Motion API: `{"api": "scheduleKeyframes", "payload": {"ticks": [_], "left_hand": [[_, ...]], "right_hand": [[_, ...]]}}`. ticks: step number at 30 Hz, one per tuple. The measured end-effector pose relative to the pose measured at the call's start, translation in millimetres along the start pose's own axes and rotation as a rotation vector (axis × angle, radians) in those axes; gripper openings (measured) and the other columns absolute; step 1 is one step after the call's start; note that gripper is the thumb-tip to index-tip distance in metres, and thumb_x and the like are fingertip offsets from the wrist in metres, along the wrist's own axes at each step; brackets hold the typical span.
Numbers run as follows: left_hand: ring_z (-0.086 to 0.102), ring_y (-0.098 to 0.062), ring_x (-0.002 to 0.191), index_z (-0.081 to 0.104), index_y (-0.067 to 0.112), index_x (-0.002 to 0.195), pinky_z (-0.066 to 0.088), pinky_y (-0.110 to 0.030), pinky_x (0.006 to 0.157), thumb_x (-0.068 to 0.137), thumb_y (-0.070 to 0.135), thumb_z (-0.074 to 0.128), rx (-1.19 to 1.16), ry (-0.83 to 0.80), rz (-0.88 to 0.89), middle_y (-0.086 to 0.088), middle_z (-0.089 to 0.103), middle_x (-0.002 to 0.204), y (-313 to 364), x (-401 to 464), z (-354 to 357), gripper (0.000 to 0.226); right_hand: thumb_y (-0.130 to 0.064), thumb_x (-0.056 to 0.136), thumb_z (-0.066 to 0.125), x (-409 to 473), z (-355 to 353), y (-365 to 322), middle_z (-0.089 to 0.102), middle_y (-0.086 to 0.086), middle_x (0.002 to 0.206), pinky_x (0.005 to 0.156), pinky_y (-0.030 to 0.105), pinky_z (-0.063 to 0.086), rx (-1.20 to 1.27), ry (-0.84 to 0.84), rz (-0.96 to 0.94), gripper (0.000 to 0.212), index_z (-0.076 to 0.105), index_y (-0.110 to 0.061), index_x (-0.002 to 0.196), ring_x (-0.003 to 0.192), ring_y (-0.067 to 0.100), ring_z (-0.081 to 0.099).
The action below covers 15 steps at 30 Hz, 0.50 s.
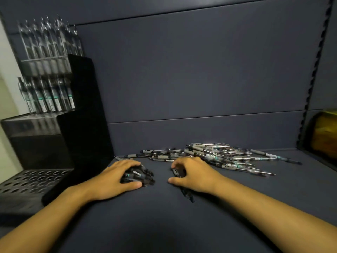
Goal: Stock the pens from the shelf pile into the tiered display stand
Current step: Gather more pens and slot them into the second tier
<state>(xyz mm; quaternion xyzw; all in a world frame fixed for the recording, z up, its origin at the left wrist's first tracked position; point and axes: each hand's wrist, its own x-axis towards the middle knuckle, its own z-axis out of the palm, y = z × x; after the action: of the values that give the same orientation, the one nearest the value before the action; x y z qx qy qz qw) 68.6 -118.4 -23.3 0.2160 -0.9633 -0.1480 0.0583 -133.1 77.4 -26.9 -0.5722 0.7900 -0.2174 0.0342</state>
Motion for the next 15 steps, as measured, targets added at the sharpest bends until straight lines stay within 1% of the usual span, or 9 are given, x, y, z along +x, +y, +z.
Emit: {"api": "scheduleKeyframes", "payload": {"ticks": [3,4,6,7,8,10,13,14,15], "left_hand": [[0.029,-0.002,0.141,0.037,0.047,0.142,0.024,-0.033,0.120,0.067,0.094,0.036,-0.003,0.010,-0.006,0.021,0.033,0.151,-4.7,4.9,4.4,0.088],[0.029,-0.002,0.141,0.040,0.046,0.140,0.023,-0.032,0.120,0.074,0.087,0.040,-0.009,0.024,-0.005,0.021,0.033,0.150,-2.9,7.9,6.0,0.078],[0.031,-0.002,0.138,0.044,0.046,0.136,0.022,-0.029,0.118,0.087,0.066,0.049,-0.005,0.062,0.003,0.021,0.035,0.145,2.4,14.0,8.8,0.054],[0.031,-0.002,0.136,0.045,0.046,0.135,0.023,-0.030,0.117,0.090,0.059,0.050,0.002,0.076,0.011,0.022,0.035,0.142,4.2,16.3,10.2,0.047],[0.031,-0.002,0.135,0.045,0.046,0.135,0.024,-0.032,0.118,0.092,0.057,0.050,0.008,0.073,0.020,0.022,0.035,0.142,4.9,17.8,12.0,0.045],[0.028,-0.002,0.136,0.045,0.048,0.136,0.024,-0.036,0.118,0.091,0.060,0.047,0.016,0.042,0.034,0.021,0.034,0.142,4.5,20.2,15.1,0.047],[0.024,0.000,0.134,0.048,0.052,0.130,0.022,-0.027,0.114,0.078,0.074,0.039,-0.038,0.009,0.063,0.024,0.035,0.138,11.1,22.6,21.2,0.057],[0.024,0.001,0.133,0.049,0.052,0.129,0.022,-0.025,0.113,0.077,0.075,0.040,-0.062,0.009,0.086,0.025,0.037,0.137,16.1,23.7,24.4,0.058],[0.025,0.001,0.134,0.049,0.051,0.129,0.022,-0.024,0.113,0.081,0.071,0.044,-0.083,0.015,0.111,0.024,0.038,0.136,21.9,25.1,27.9,0.052]], "right_hand": [[-0.040,0.088,0.068,4.1,1.1,2.2,0.067,-0.003,0.119,0.095,0.033,0.050,-0.022,0.014,-0.021,0.036,0.063,-0.026,0.121,0.112,0.017,0.060],[-0.035,0.089,0.067,5.2,0.9,4.5,0.068,-0.004,0.118,0.096,0.031,0.049,-0.016,0.021,-0.022,0.032,0.064,-0.026,0.120,0.111,0.016,0.060],[-0.026,0.090,0.065,6.9,-0.7,10.0,0.069,-0.006,0.116,0.097,0.028,0.049,0.000,0.039,-0.015,0.027,0.066,-0.025,0.118,0.109,0.012,0.062],[-0.022,0.091,0.064,8.2,-1.4,13.1,0.070,-0.006,0.114,0.098,0.028,0.049,0.008,0.048,-0.008,0.026,0.067,-0.024,0.117,0.108,0.012,0.063],[-0.019,0.091,0.064,9.2,-2.0,15.9,0.071,-0.006,0.112,0.098,0.028,0.050,0.017,0.056,-0.003,0.025,0.068,-0.023,0.115,0.107,0.011,0.064],[-0.018,0.091,0.065,10.9,-2.3,20.8,0.072,-0.005,0.108,0.095,0.026,0.050,0.015,0.076,0.010,0.021,0.070,-0.021,0.112,0.102,0.011,0.066],[-0.014,0.091,0.063,12.5,-1.4,28.6,0.073,-0.004,0.100,0.090,0.026,0.052,0.020,0.119,0.031,0.019,0.071,-0.020,0.107,0.094,0.011,0.066],[-0.013,0.091,0.062,12.6,-1.7,31.4,0.073,-0.004,0.099,0.090,0.026,0.052,0.027,0.129,0.041,0.019,0.072,-0.020,0.106,0.092,0.010,0.066],[-0.012,0.092,0.062,12.9,-2.5,33.8,0.073,-0.004,0.099,0.089,0.024,0.051,0.033,0.136,0.048,0.019,0.072,-0.019,0.107,0.091,0.009,0.066]]}}
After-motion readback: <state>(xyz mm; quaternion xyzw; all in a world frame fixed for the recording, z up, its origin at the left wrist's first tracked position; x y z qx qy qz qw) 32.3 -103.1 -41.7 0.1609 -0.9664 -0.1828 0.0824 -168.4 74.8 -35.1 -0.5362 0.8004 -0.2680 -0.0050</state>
